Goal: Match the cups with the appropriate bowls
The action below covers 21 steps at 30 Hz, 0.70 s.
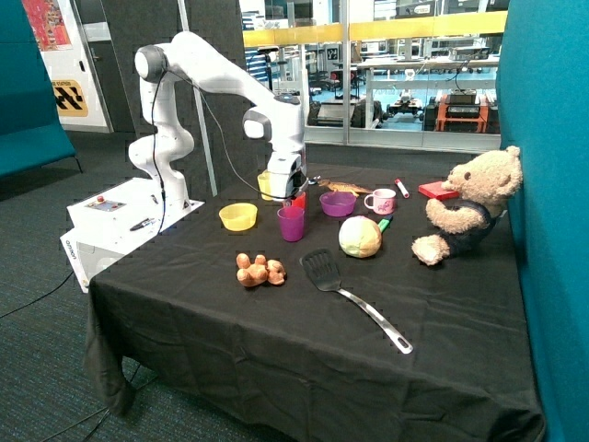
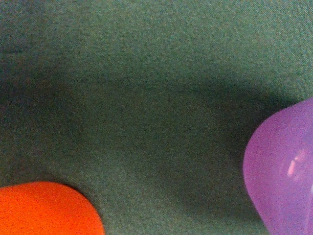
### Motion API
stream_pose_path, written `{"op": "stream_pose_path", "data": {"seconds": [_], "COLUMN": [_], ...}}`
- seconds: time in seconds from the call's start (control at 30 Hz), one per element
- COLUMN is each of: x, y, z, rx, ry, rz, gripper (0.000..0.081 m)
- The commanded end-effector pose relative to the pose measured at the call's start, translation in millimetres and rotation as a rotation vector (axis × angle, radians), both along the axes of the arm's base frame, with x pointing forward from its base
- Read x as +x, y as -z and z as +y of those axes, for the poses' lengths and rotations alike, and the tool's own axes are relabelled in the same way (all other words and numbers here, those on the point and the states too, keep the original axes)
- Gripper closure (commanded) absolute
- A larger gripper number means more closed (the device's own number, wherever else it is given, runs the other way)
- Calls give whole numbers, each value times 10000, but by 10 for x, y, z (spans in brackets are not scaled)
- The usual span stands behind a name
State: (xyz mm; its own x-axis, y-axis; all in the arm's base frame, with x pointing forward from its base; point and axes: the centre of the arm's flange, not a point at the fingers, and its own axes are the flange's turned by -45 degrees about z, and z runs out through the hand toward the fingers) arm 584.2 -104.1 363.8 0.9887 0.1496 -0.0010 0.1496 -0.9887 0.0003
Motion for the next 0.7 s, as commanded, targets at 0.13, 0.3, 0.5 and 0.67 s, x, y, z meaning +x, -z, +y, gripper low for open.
{"op": "stream_pose_path", "data": {"seconds": [0.13,0.3,0.5,0.67], "x": [-3,-10,-15,-3], "y": [94,135,183,208], "z": [-26,-48,-73,-62], "rx": [4,4,4,4], "ry": [-11,2,24,-26], "rz": [-10,-10,-10,-10], "gripper": [456,459,465,471]}}
